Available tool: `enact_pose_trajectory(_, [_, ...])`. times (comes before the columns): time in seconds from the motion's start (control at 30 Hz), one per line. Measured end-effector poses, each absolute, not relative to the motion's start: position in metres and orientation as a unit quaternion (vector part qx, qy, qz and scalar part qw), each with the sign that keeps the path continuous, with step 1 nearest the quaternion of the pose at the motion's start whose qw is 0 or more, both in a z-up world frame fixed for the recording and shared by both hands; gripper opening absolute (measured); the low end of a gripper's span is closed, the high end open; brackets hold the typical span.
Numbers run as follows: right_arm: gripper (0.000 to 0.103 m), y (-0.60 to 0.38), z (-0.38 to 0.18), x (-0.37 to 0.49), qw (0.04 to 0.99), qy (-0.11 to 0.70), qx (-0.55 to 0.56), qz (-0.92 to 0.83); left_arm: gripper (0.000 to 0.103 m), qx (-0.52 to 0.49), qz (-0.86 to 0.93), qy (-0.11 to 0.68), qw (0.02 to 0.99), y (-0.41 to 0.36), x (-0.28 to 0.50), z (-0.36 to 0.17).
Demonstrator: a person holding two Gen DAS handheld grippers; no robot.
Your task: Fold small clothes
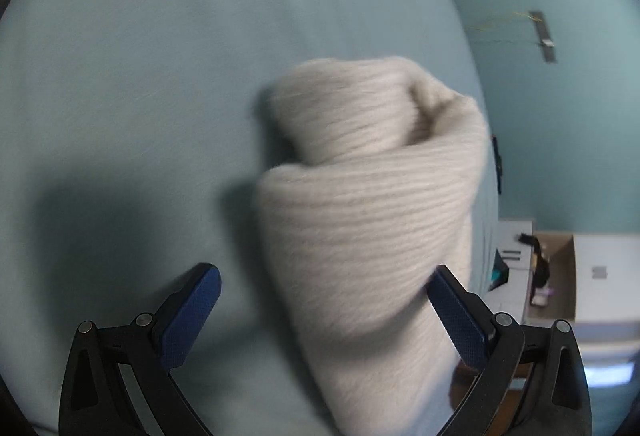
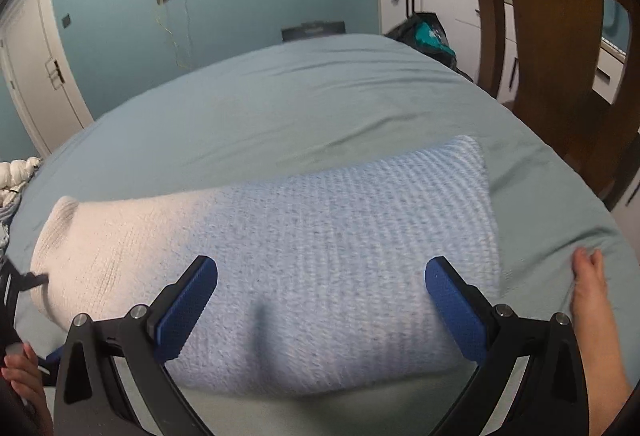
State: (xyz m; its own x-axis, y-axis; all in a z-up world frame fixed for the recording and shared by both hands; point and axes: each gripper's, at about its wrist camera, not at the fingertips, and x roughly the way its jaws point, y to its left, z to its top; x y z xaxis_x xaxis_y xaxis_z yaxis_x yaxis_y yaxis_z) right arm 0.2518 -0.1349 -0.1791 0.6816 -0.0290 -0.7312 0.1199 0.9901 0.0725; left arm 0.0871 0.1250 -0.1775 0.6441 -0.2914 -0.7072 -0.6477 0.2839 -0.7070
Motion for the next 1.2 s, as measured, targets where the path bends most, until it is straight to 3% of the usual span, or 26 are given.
enact_pose_trajectory(0.33, [0.102,-0.122,-0.192,0.259,0.928,0.372,0.013,-0.026,0.103,-0.549,0.145,0.473,0.674,0.104,0.151,-0.172])
enact_pose_trajectory(0.47, [0.102,-0.118,-0.194,0.255,0.932,0.361,-0.019,-0.018,0.1,-0.553,0.168,0.494,0.65,0.105,0.137,-0.168])
enact_pose_trajectory(0.6, [0.102,-0.114,-0.196,0.255,0.931,0.363,-0.044,-0.015,0.062,-0.583,0.156,0.458,0.652,0.111,0.12,-0.163])
enact_pose_trajectory(0.7, [0.102,-0.115,-0.193,0.256,0.929,0.367,-0.045,-0.01,0.048,-0.57,0.132,0.444,0.678,0.114,0.115,-0.146])
enact_pose_trajectory(1.0, [0.102,-0.1,-0.185,0.249,0.918,0.393,-0.027,0.034,0.044,-0.425,0.11,0.373,0.818,0.118,0.094,-0.048])
enact_pose_trajectory(1.1, [0.102,-0.089,-0.177,0.237,0.932,0.363,-0.008,0.01,0.045,-0.344,0.119,0.337,0.868,0.115,0.083,-0.015])
enact_pose_trajectory(1.2, [0.102,-0.092,-0.168,0.231,0.942,0.327,0.077,-0.014,0.045,-0.267,0.114,0.32,0.902,0.103,0.068,0.005])
